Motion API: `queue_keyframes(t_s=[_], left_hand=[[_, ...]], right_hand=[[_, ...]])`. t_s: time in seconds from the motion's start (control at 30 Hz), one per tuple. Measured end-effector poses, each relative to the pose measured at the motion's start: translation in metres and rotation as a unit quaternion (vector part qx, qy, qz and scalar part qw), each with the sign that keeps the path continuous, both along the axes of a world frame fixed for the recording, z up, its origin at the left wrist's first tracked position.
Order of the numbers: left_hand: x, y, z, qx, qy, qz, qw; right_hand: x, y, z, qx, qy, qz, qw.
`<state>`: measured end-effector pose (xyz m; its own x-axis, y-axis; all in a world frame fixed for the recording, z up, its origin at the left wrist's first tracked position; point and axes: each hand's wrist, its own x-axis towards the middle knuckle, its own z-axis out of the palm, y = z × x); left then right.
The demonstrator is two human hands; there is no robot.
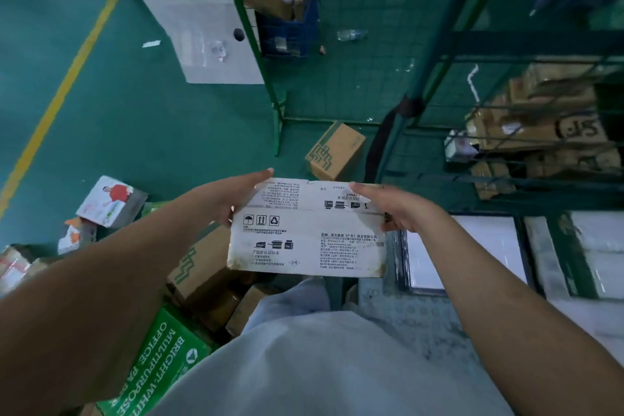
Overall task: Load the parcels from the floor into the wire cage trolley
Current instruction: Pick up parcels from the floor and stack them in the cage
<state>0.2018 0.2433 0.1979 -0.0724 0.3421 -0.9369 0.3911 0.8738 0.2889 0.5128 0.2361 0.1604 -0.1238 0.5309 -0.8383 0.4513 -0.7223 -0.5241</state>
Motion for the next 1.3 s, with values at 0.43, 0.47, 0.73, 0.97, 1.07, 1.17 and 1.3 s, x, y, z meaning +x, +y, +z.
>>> queue_keyframes(t_s=[0.43, 0.47, 0.73, 0.97, 1.07, 1.17, 1.3], left_hand=[[0.062, 0.036, -0.032, -0.073, -0.021, -0.047, 0.996], [0.066, 0.035, -0.036, -0.083, -0.025, -0.060, 0.994], [0.119, 0.000, -0.042, -0.056, -0.034, -0.171, 0.983], [0.192, -0.079, -0.027, -0.079, -0.046, -0.290, 0.953], [0.233, -0.115, -0.019, -0.063, -0.050, -0.356, 0.931], [0.265, -0.145, -0.016, -0.063, -0.060, -0.388, 0.917], [0.298, -0.178, -0.020, -0.058, -0.058, -0.441, 0.894]], right_hand=[[0.071, -0.062, 0.011, 0.019, -0.102, -0.190, 0.976], [0.075, -0.069, 0.014, 0.019, -0.118, -0.198, 0.973], [0.112, -0.165, 0.046, 0.011, -0.252, -0.262, 0.931], [0.136, -0.299, 0.054, 0.001, -0.252, -0.383, 0.889], [0.148, -0.364, 0.049, -0.039, -0.216, -0.480, 0.849], [0.152, -0.415, 0.042, -0.060, -0.156, -0.554, 0.815], [0.149, -0.470, 0.021, -0.056, -0.109, -0.637, 0.761]])
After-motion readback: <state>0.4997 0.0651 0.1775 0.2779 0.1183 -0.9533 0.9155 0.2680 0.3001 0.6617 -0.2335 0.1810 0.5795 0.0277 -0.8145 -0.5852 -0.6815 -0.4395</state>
